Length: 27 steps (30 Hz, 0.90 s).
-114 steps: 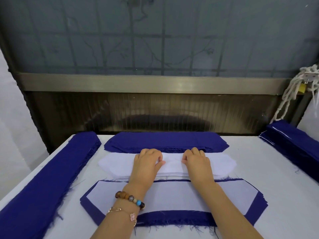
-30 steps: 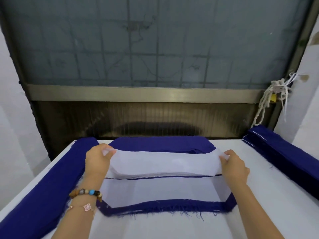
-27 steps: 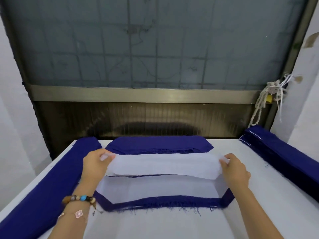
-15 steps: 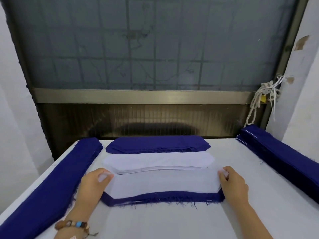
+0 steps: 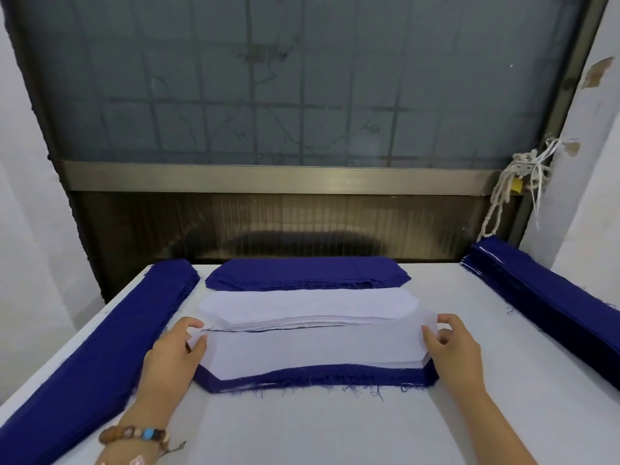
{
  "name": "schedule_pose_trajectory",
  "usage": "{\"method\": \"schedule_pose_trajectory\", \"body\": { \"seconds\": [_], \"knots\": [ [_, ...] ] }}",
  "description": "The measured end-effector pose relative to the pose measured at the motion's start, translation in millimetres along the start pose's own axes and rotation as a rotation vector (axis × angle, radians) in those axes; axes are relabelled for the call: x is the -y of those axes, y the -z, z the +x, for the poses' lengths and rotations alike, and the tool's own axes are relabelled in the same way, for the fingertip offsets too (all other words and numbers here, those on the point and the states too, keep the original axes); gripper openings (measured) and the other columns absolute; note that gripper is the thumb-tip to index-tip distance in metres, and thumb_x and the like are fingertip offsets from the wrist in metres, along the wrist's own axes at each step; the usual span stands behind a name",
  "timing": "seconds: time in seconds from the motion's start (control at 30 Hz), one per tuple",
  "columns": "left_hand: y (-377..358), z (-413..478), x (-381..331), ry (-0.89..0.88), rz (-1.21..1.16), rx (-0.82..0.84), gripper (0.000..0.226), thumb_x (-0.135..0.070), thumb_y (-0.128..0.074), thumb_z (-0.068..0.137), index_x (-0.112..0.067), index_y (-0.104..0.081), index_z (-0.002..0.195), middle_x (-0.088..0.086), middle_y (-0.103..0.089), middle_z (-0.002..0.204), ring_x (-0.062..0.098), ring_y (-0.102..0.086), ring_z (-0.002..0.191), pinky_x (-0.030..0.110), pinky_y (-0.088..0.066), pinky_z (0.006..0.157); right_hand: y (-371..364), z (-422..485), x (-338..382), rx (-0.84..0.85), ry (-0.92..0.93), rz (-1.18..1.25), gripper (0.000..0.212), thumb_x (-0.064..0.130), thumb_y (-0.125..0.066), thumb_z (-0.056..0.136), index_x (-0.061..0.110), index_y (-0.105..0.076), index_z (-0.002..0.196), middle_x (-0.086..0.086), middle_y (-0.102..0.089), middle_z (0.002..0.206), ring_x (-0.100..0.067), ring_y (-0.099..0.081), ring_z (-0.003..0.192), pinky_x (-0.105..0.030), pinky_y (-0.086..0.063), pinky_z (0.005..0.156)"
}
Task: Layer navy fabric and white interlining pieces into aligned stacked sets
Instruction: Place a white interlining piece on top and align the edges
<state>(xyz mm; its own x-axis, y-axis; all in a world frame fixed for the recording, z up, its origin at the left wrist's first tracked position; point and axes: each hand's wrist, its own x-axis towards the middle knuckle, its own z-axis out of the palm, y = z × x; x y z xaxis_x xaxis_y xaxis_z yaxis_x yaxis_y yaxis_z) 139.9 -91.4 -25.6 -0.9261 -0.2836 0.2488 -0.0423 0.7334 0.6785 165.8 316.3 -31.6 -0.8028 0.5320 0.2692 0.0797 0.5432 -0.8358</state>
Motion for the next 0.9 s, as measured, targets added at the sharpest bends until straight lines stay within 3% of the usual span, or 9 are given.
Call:
{"method": "schedule_pose_trajectory", "body": {
  "seconds": [0.33,0.43,0.53,0.63,0.77,0.9],
  "knots": [
    [-2,1,3,-0.013,-0.027,0.005,0.015,-0.019,-0.061,0.093,-0.023,-0.056,0.106,0.005,-0.058,0.077,0.020,-0.059,0.072,0.039,-0.055,0.072,0,-7,4,0.033,-0.034,-0.200,0.043,0.016,-0.061,0.088,0.016,-0.038,0.125,-0.001,-0.054,0.065,-0.025,-0.056,0.068,-0.038,-0.043,0.067],
    [-3,3,6,-0.022,-0.042,-0.007,0.016,-0.019,-0.061,0.093,-0.023,-0.056,0.107,0.002,-0.057,0.083,0.019,-0.058,0.075,0.038,-0.053,0.074,0,-8,4,0.037,-0.001,-0.235,0.033,0.011,-0.058,0.086,0.019,-0.046,0.116,-0.001,-0.052,0.061,-0.025,-0.054,0.065,-0.036,-0.042,0.065],
    [-5,5,9,-0.066,-0.029,-0.044,0.019,-0.009,-0.062,0.091,-0.020,-0.061,0.107,0.003,-0.053,0.095,0.021,-0.055,0.080,0.034,-0.052,0.072,1,-7,2,0.052,0.009,-0.273,0.016,0.010,-0.056,0.084,0.021,-0.061,0.094,0.004,-0.044,0.057,-0.019,-0.047,0.060,-0.036,-0.042,0.064],
    [-7,7,10,-0.112,0.028,-0.103,0.025,0.002,-0.060,0.089,-0.020,-0.067,0.100,0.003,-0.050,0.110,0.019,-0.049,0.094,0.028,-0.045,0.073,-1,-7,1,0.000,0.007,-0.328,0.013,0.013,-0.058,0.083,0.022,-0.065,0.088,0.002,-0.047,0.076,-0.023,-0.046,0.077,-0.037,-0.042,0.070],
    [-7,5,3,-0.237,0.018,-0.145,0.028,0.001,-0.059,0.089,-0.025,-0.068,0.093,-0.009,-0.051,0.104,0.011,-0.044,0.095,0.025,-0.040,0.077,-4,-7,0,-0.106,0.165,-0.394,0.014,0.013,-0.059,0.086,0.023,-0.068,0.085,0.000,-0.050,0.097,-0.022,-0.039,0.090,-0.036,-0.035,0.074],
    [-10,1,2,-0.443,-0.073,-0.047,0.033,0.007,-0.058,0.086,-0.025,-0.069,0.090,-0.013,-0.060,0.098,0.008,-0.051,0.097,0.018,-0.038,0.087,-7,-7,1,0.004,0.349,-0.333,0.023,0.008,-0.057,0.088,0.028,-0.068,0.086,0.011,-0.055,0.097,-0.014,-0.040,0.095,-0.032,-0.028,0.078]
  ]
}}
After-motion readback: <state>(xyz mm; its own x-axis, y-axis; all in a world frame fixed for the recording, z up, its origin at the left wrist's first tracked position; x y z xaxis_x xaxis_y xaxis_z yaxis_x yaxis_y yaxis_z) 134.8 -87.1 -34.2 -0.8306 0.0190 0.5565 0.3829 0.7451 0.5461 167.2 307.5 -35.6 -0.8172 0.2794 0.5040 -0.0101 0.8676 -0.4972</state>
